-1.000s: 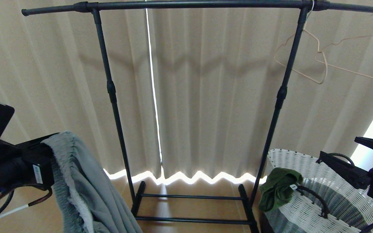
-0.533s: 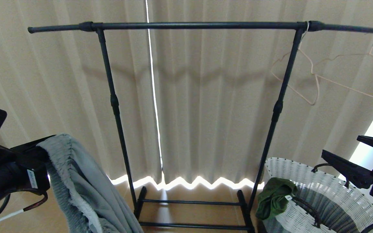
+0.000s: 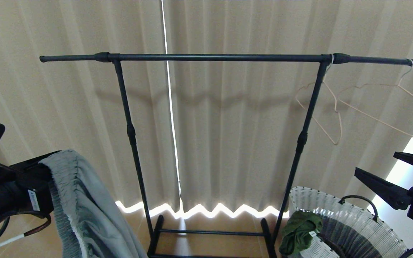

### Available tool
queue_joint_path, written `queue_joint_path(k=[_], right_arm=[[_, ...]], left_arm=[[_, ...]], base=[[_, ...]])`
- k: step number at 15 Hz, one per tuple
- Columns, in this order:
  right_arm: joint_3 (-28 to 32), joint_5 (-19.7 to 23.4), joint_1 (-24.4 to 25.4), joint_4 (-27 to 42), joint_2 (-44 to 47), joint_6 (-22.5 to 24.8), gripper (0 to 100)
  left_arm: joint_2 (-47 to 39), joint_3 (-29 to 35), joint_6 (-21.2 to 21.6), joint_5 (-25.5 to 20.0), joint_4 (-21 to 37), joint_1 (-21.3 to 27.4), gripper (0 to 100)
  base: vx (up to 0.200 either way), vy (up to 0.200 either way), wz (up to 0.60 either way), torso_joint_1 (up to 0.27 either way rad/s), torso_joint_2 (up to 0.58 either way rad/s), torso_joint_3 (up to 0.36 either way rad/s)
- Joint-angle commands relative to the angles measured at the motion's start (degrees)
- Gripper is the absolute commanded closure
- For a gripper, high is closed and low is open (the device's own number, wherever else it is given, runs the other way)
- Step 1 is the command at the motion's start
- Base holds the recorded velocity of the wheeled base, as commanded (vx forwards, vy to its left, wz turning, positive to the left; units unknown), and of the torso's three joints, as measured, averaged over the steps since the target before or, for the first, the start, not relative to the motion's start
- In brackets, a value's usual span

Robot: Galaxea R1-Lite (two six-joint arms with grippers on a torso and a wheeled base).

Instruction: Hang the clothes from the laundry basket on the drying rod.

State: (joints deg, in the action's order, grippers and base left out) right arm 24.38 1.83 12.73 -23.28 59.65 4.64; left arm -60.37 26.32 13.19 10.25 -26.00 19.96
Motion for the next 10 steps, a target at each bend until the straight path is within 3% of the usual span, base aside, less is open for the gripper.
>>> queue_joint_path(k=[1, 5, 7, 10], right_arm=[[0.0, 0.0, 0.0, 0.0, 0.1, 0.0, 0], [-0.7, -0.1, 0.0, 0.0, 0.0, 0.0, 0], [-0.6, -0.1, -0.2, 0.0, 0.0, 0.0, 0], [-0.4, -0.5, -6.0, 0.1, 0.2, 0.4, 0]], left_arm=[[0.1, -0.1, 0.0, 0.0, 0.0, 0.0, 100], [0.3, -0.1, 0.1, 0.0, 0.0, 0.0, 100], [0.3, -0.2, 0.1, 0.0, 0.0, 0.0, 100], [0.3, -0.5, 0.2, 0.0, 0.0, 0.0, 100]], base=[[0.000, 0.000, 0.00, 0.232, -0.49, -0.251], [0.000, 0.000, 0.00, 0.243, -0.49, -0.256], [0.000, 0.000, 0.00, 0.102, -0.21, -0.105], [0.000, 0.000, 0.00, 0.026, -0.04, -0.024]])
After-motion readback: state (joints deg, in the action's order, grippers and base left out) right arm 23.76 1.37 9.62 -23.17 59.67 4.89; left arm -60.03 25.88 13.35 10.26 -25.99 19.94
